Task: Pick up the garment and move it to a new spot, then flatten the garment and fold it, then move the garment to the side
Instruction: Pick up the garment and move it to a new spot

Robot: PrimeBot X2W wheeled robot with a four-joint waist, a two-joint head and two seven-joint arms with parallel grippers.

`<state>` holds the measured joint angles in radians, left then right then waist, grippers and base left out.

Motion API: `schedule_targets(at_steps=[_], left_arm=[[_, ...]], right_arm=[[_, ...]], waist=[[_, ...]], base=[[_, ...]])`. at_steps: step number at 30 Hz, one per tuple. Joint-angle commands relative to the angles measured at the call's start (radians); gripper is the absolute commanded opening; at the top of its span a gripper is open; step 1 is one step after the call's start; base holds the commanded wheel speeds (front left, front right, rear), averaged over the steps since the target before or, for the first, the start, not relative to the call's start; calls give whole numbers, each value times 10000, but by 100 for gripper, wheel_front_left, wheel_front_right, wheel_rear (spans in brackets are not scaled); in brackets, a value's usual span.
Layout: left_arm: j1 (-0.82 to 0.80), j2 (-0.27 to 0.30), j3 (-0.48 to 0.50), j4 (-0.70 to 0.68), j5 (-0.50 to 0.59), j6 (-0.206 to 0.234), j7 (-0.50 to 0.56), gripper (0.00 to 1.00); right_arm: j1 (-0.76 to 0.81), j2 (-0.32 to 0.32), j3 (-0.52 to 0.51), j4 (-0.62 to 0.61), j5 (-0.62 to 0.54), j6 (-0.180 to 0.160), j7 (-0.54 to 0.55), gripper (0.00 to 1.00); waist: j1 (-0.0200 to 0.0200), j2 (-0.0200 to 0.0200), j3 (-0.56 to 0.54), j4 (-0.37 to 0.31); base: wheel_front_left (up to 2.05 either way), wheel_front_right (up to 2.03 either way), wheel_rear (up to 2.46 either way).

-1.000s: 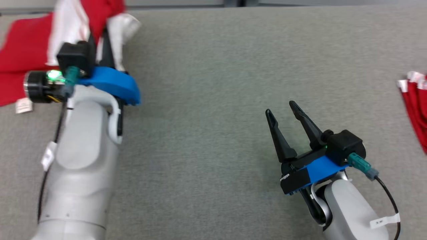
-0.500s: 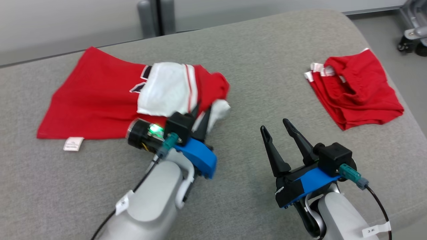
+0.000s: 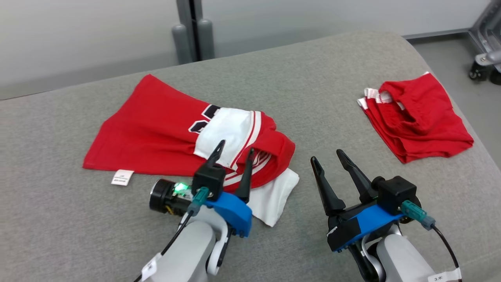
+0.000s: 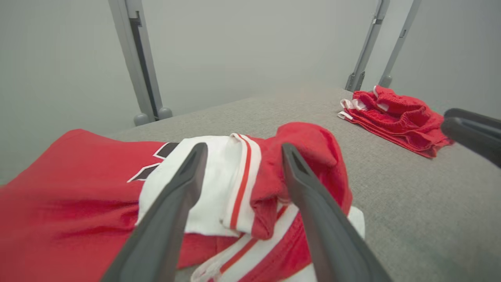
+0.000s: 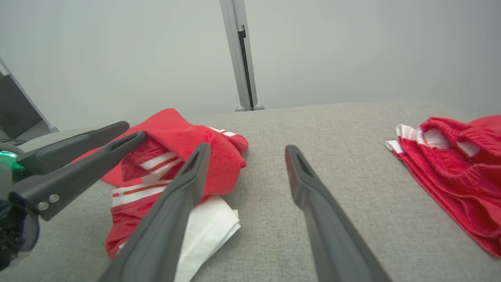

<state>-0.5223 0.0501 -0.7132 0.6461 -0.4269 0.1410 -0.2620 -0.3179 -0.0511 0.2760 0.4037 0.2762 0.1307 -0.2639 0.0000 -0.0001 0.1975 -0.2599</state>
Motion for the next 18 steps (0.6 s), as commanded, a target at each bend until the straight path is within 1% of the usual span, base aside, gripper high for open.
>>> schedule_targets(at_steps=[1,5,11,15,18], left_arm=[[262,49,266,-69,164,52,-40,100],[911,334,1342,-496,584,208,-36,100],[2321,525,2931,-1355,1161,395,-33,100],[3324,475,3915,-1953,1517,481,-33,100],[3967,390,4553,-2334,1789,444,-34,100]], right_arm=[[177,-7,-63,28,-52,1,-2,100],[235,-5,-171,55,-137,1,-2,100],[543,-11,-378,192,-218,1,-2,100],[774,-9,-531,275,-316,1,-2,100],[926,-10,-716,368,-382,1,-2,100]], waist=[[0,1,-30,144],[0,1,-245,502],[0,1,-717,957],[0,1,-1014,1179],[0,1,-1240,1295]], base=[[0,0,0],[0,0,0],[0,0,0],[0,0,0],[0,0,0]])
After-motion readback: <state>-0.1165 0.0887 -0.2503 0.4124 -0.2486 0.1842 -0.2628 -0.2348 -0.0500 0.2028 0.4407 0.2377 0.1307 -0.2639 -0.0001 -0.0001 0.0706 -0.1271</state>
